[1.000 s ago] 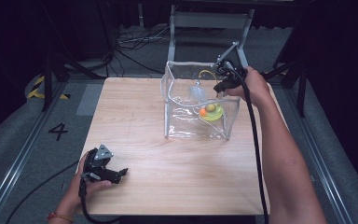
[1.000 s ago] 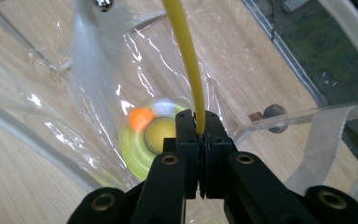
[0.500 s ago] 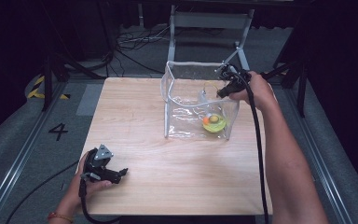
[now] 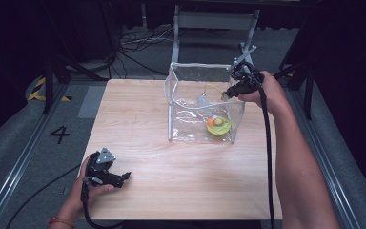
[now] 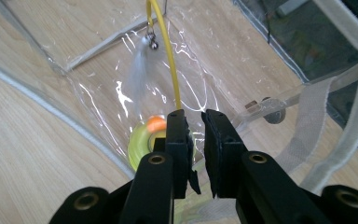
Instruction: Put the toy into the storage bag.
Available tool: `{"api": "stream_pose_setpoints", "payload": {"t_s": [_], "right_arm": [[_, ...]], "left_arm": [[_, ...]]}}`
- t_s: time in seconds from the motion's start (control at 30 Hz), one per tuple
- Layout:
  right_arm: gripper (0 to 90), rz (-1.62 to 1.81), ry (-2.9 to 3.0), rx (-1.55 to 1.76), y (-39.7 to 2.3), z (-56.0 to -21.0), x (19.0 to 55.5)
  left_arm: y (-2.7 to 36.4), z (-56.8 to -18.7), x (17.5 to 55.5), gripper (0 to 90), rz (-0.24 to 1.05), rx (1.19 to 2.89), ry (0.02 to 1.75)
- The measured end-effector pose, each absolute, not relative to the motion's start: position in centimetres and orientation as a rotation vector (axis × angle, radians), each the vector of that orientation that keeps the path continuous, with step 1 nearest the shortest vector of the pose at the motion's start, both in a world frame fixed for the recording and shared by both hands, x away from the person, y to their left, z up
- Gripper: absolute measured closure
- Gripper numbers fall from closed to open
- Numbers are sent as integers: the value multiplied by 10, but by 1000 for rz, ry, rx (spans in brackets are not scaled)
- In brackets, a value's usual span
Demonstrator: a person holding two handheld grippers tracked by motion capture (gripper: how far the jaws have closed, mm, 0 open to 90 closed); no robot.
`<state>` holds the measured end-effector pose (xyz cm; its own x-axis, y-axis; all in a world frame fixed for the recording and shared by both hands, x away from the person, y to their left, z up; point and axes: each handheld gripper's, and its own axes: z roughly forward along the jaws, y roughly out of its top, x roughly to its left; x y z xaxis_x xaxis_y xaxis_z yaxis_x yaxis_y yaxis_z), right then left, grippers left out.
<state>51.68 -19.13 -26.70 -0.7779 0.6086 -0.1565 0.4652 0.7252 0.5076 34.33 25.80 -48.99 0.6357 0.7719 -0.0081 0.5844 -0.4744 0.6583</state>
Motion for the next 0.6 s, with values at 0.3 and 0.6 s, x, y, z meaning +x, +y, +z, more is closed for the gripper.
{"api": "stream_pose_setpoints", "payload": {"t_s": [0.3, 0.6], "right_arm": [[759, 741, 2558, 815, -195, -259, 504], [709, 829, 2504, 793, -203, -253, 490]], "left_arm": [[258, -490, 343, 7, 386, 2224, 1054], [258, -490, 343, 7, 386, 2223, 1055]]}}
